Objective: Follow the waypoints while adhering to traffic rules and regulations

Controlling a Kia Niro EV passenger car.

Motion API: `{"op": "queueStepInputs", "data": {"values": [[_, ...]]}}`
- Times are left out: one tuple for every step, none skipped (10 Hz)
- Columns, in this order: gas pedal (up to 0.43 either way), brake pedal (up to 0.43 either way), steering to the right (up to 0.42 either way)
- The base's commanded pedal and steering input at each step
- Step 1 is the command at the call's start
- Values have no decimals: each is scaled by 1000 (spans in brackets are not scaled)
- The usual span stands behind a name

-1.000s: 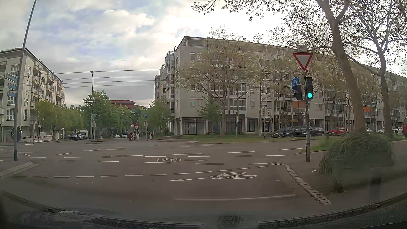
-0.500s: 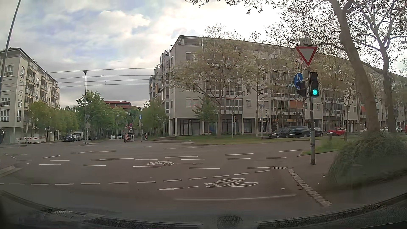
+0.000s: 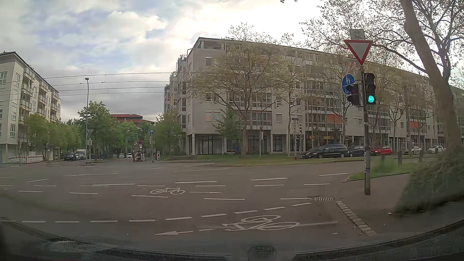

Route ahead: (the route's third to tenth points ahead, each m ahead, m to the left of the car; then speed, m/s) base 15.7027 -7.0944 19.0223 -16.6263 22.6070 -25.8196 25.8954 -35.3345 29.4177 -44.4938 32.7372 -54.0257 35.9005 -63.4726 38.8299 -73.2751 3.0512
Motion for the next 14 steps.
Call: {"op": "queueStepInputs", "data": {"values": [[189, 0, 56], [189, 0, 56], [189, 0, 56], [177, 0, 58], [177, 0, 60], [177, 0, 69], [177, 0, 77], [177, 0, 79], [177, 0, 79], [177, 0, 86], [177, 0, 97], [177, 0, 113], [177, 0, 122], [177, 0, 124]]}}
